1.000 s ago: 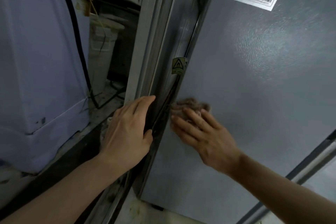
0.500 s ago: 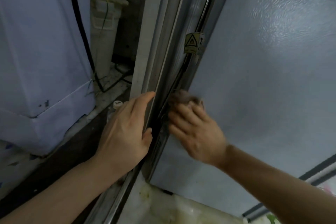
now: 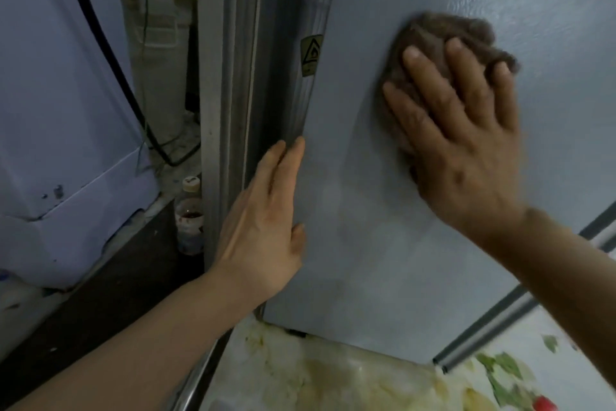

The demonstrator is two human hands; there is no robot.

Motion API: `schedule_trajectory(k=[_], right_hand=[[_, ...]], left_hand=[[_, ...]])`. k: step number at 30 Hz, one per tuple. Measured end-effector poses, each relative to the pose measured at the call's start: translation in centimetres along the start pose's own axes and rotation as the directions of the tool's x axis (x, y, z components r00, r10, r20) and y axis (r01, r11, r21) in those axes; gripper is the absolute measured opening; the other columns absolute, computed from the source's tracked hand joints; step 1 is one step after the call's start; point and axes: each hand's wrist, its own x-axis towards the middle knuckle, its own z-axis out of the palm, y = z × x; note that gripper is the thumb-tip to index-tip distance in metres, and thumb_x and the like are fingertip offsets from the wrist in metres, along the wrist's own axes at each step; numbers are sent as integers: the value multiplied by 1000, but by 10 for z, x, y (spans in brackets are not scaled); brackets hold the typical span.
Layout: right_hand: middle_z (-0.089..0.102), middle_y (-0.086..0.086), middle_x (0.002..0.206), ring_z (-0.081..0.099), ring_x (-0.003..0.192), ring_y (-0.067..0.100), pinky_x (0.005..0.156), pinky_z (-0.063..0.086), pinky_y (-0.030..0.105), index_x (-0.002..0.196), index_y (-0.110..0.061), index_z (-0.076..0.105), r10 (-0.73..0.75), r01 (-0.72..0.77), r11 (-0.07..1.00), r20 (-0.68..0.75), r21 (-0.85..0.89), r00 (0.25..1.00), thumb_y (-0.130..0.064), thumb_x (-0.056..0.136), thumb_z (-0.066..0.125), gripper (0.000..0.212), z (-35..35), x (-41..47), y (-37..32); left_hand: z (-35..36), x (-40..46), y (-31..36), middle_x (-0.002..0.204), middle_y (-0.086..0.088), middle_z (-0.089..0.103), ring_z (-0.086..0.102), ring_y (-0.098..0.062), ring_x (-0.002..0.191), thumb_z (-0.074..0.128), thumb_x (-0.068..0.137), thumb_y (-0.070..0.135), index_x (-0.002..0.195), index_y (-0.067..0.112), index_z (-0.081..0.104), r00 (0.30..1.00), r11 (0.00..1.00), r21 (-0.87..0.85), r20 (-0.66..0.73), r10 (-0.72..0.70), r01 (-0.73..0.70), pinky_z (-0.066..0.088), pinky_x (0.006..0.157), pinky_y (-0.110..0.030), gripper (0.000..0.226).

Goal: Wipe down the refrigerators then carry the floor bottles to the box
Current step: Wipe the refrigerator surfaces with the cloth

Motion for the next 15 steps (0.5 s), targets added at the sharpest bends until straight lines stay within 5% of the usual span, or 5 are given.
schedule_trajectory(k=[4,8,11,15], right_hand=[[23,6,155,14,144,35,117,10,50,146,-15,37,94,-101,988,65,119,993,-14,94,40,52,12,-46,-40],[22,0,154,17,143,28,117,7,44,144,-16,38,-291,268,957,371,112,882,-21,85,39,60,15,-122,-60],[27,-2,151,26,140,23,114,15,42,141,-17,45,-432,417,899,413,130,802,-19,88,37,53,5,-136,-45],[30,4,153,25,142,29,115,15,46,144,-18,41,-172,168,985,200,37,964,-12,97,28,48,-10,-96,9]], left_hand=[[19,-2,3,158,8,-8,9,-13,143,66,83,19,137,39,-23,1000,1000,14,12,-7,7,12,114,-26,106],[25,-2,6,157,10,-11,6,-13,143,68,82,18,136,40,-24,999,999,36,-6,-35,35,9,110,-24,109],[26,-2,9,156,13,-12,7,-13,143,68,82,17,136,41,-25,998,998,30,-5,-60,60,12,109,-24,110],[27,-2,12,154,18,-13,7,-12,142,69,81,17,142,35,-24,996,995,15,7,-94,94,17,111,-29,112]])
